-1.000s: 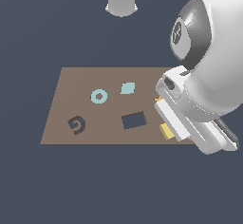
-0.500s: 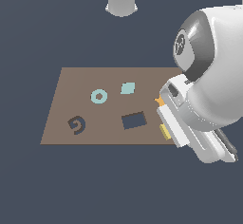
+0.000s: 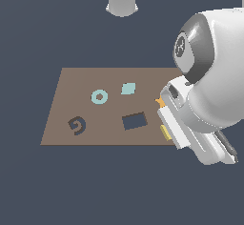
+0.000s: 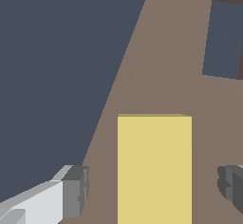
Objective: Insert a designated object into the corresponding slot on a board.
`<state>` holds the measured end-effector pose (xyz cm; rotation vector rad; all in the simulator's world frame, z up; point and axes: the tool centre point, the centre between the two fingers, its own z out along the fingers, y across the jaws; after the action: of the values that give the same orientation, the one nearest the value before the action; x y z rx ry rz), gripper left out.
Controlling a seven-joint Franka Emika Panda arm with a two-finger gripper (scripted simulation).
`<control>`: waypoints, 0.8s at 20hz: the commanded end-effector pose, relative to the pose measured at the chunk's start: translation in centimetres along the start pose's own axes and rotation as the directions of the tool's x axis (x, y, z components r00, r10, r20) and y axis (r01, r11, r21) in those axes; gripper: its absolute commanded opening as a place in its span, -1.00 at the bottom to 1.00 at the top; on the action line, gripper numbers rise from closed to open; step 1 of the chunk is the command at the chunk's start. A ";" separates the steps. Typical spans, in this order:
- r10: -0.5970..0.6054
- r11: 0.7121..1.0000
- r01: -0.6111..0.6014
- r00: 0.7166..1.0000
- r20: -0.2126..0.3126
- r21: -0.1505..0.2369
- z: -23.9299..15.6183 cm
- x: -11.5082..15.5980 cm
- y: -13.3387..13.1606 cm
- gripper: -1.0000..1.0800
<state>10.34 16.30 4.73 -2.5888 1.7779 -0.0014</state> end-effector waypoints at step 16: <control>0.000 1.000 0.000 1.000 0.000 -0.001 1.7 0.0 0.1 -1.00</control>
<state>10.29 16.26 3.03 -2.5894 1.7785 -0.0002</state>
